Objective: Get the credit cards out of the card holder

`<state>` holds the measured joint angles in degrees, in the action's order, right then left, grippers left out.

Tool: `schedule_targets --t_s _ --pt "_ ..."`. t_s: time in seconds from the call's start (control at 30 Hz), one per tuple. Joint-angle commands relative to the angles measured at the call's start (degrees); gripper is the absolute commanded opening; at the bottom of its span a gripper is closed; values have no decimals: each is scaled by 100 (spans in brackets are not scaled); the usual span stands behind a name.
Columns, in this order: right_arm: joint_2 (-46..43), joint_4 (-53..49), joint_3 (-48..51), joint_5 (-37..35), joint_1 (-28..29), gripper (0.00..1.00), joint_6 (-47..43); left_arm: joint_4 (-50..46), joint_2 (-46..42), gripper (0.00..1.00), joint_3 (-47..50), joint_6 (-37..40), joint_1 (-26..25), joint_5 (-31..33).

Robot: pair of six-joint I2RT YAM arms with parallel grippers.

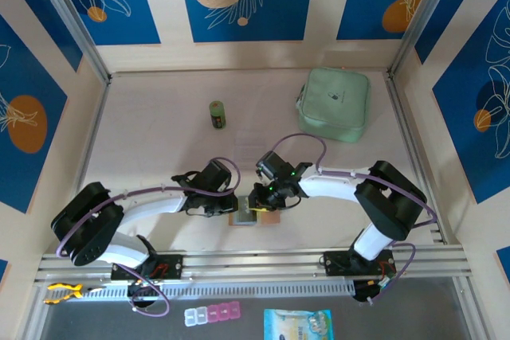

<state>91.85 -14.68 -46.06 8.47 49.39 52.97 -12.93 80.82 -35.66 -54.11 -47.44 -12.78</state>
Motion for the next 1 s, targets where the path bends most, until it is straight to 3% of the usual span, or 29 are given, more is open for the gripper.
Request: schedule_targets --t_s 0.0,0.33,0.67,0.97 --pt "-44 -486 -165 -184 45 24 -112 -181 22 13 58 -21 -46 65" --pt "-251 -689 -257 -306 71 25 -142 -320 -63 16 -128 31 -43 89" --pt "-769 -227 159 -128 -95 28 10 -399 -204 15 -428 77 -47 -71" --pt "-947 416 722 189 -339 32 90 -41 175 12 -560 -60 -216 -313"
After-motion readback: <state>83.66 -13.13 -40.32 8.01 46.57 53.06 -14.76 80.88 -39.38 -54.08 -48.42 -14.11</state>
